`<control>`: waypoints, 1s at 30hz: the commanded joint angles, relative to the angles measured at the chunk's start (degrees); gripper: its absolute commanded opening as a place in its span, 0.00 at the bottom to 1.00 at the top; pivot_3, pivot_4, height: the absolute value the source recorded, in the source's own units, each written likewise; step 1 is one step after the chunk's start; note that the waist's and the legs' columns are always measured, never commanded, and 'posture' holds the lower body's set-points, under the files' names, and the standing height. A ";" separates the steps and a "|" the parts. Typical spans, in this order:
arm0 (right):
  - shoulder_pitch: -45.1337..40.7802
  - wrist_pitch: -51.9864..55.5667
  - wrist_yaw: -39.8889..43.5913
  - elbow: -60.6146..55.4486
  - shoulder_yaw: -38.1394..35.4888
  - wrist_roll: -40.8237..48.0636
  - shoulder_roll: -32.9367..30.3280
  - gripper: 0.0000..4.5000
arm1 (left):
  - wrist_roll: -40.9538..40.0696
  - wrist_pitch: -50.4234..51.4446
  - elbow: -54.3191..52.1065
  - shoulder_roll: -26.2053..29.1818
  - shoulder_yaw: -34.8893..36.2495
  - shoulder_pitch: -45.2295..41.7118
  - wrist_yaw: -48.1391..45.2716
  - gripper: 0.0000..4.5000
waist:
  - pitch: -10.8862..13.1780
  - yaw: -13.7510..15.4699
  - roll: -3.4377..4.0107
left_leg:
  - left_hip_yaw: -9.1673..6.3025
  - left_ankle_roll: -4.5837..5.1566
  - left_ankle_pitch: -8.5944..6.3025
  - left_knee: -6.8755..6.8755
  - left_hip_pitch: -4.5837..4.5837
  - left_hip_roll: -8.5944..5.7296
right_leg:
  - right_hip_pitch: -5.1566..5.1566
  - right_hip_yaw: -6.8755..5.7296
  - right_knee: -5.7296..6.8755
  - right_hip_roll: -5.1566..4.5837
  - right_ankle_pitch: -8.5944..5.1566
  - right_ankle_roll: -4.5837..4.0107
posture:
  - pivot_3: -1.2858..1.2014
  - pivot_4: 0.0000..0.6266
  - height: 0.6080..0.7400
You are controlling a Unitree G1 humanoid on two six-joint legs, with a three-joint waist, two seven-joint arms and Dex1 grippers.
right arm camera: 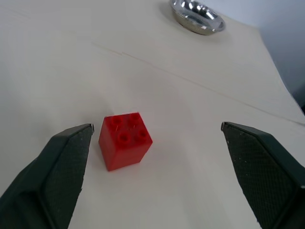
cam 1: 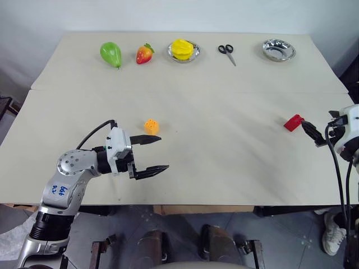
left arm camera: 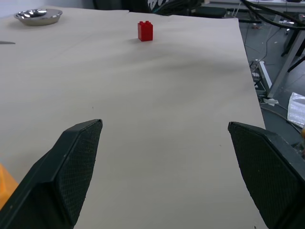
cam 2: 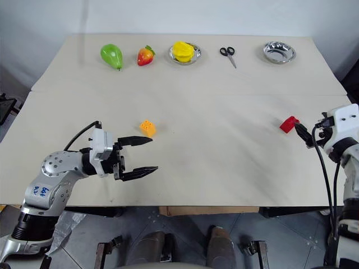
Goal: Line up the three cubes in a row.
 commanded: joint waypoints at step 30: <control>-34.24 -15.52 47.00 26.46 21.02 -14.09 8.55 0.35 | -1.16 -2.94 -2.41 2.87 11.29 9.66 1.71 1.00 | 0.13 -1.68 0.22 | -0.03 -0.02 0.01 0.00 0.02 0.19 | 0.00 0.00 -0.02 0.04 0.00 0.00 | 0.52 0.24 1.00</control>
